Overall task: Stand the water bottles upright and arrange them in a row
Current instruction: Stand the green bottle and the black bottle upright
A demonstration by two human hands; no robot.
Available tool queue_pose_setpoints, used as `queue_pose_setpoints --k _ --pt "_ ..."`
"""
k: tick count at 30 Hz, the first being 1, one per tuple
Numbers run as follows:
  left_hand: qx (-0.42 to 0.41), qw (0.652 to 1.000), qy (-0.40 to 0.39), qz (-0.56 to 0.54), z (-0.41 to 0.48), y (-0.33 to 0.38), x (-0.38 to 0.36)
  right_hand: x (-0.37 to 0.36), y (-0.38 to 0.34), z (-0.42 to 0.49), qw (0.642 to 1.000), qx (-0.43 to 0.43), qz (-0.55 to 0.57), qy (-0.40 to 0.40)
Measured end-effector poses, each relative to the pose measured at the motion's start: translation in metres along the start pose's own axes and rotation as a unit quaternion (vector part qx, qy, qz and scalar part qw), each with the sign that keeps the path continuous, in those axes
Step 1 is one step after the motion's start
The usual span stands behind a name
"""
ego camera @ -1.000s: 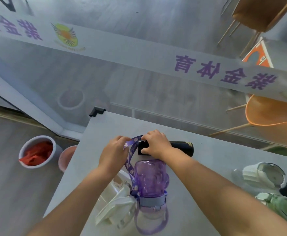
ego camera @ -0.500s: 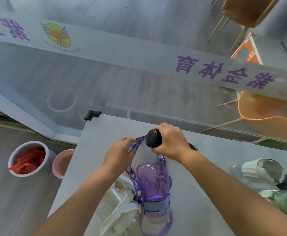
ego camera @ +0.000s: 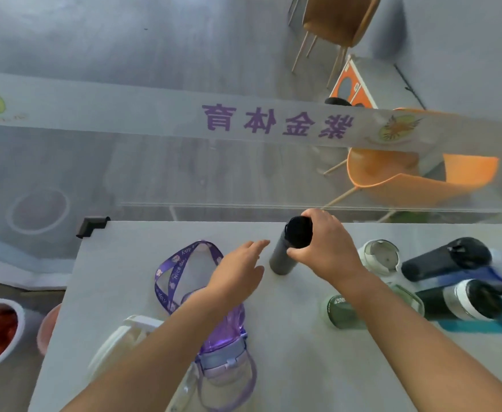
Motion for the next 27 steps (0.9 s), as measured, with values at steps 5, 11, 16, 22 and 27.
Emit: queue_pose_setpoints --k 5,11,16,22,27 --pt "-0.009 1.0 -0.019 0.007 0.001 0.019 -0.021 0.019 0.034 -0.005 0.997 -0.075 0.026 0.013" --pt "0.005 1.0 0.001 0.017 -0.006 0.017 -0.019 0.021 0.05 -0.013 0.994 -0.108 0.003 -0.015" --pt "0.022 0.999 0.023 0.019 -0.021 0.005 -0.011 0.021 0.057 -0.018 0.994 -0.107 -0.018 -0.022" --pt "0.037 0.997 0.062 0.023 -0.058 -0.024 0.01 0.027 0.044 -0.029 0.993 -0.029 -0.108 0.035" --pt "0.061 0.991 0.113 0.046 -0.098 -0.053 0.032 0.02 0.001 -0.063 0.979 0.097 -0.097 0.149"
Point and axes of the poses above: each hand's wrist, its own z-axis towards the middle knuckle, its own x-axis out of the back of the hand, y = z × x, the point moved 6 cm from there along z, towards the middle knuckle, and after that the axes turned 2 degrees about -y, right-handed, at the moved point
